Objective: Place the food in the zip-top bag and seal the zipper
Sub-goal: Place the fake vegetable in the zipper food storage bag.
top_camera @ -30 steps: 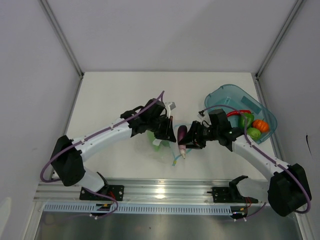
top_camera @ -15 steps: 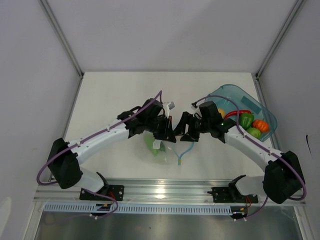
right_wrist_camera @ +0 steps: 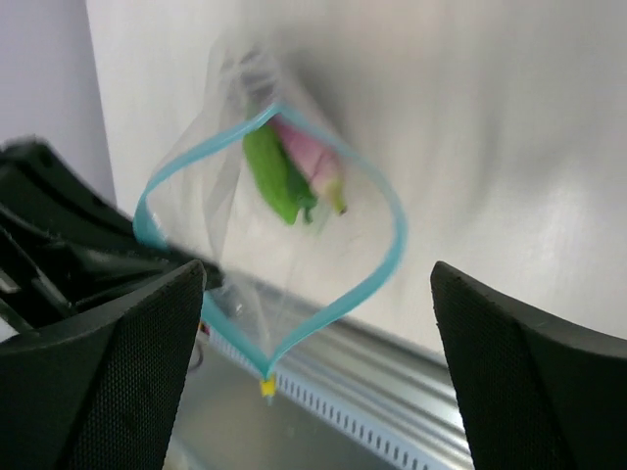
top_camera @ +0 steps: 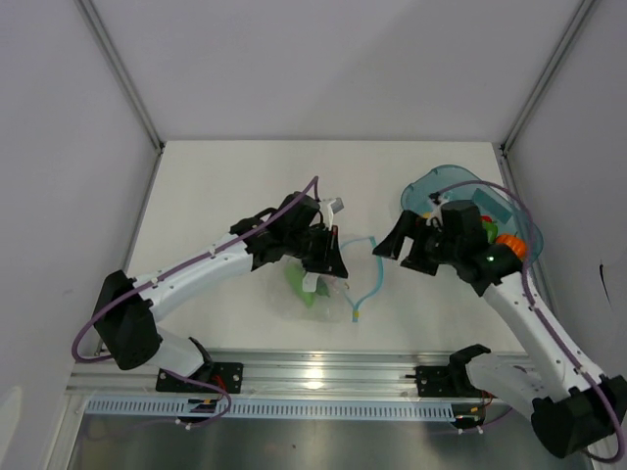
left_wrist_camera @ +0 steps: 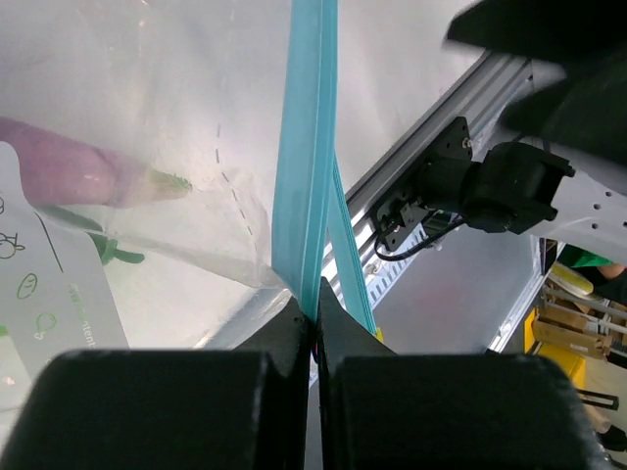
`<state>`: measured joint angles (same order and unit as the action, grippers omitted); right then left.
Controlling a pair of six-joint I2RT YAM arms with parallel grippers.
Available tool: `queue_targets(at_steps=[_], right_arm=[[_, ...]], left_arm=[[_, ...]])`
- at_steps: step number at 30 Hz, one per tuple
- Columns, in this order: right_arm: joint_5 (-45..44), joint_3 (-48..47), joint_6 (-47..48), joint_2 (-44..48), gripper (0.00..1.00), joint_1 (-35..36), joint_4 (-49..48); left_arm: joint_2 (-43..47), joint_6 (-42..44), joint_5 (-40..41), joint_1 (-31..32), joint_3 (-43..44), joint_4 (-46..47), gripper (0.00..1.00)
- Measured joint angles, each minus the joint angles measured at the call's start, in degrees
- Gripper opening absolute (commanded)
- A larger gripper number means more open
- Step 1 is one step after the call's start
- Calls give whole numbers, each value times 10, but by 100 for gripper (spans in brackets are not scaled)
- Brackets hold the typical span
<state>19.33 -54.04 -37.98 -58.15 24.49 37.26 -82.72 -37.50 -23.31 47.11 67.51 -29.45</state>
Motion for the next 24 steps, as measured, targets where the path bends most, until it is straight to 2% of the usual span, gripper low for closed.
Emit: queue_targets(at_steps=[5,11,17,24], right_arm=[[-30,-13,32,57,99,-152,41],[-82,-24,48,19,99,-274,53],[-163,-50,69,-84,99,-326,50],[-255,-111,97,-179,100,-342,40]], left_arm=[[-3,0,-12,0,0,14,1],[-4,0,-20,0,-1,22,0],[-3,-1,-29,0,-22,38,1],[1,-1,-40,0,-38,48,1]])
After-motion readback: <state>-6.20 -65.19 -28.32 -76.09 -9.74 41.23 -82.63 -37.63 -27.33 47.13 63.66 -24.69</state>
